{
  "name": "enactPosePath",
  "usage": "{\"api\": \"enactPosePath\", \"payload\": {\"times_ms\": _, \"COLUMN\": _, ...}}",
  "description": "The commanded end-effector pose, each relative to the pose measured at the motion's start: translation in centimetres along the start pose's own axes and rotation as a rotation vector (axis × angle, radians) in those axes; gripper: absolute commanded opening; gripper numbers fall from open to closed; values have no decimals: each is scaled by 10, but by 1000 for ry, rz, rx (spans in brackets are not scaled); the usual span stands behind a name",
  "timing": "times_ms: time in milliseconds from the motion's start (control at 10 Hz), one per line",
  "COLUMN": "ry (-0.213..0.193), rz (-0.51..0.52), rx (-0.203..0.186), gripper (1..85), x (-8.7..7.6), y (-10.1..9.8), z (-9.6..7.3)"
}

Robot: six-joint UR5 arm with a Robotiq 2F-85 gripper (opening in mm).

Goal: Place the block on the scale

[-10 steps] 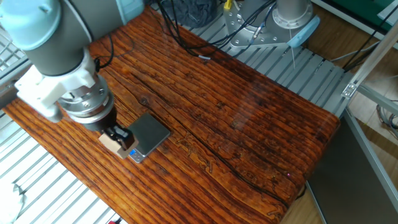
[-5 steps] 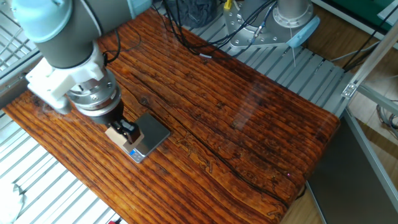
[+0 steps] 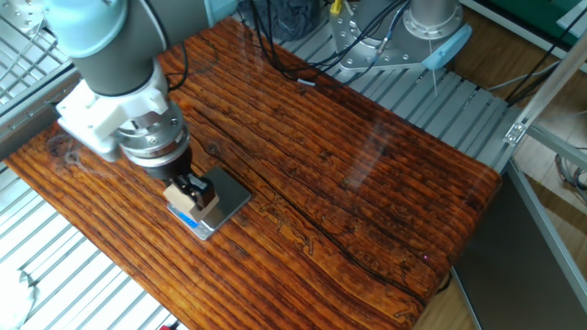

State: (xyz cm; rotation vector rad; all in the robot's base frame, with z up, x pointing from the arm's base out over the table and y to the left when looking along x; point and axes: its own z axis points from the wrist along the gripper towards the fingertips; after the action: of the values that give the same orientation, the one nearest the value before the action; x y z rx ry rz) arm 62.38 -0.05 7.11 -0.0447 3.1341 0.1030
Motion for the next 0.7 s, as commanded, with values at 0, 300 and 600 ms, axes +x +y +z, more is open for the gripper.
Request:
{"api": "enactPosePath", "payload": {"times_ms": 0, "ry": -9, "rz": 2, "rx": -12, "gripper": 93, "x": 8, "y": 3, "z": 3}}
{"api": "enactPosePath", "payload": {"times_ms": 300, "ry": -9, "rz": 5, "rx": -2, "gripper": 93, "x": 13, "y": -2, "z": 5}}
{"api": "enactPosePath", "payload": {"times_ms": 600, "ry": -21, "rz": -9, "rx": 1, "gripper": 110, "x": 17, "y": -5, "z": 10}}
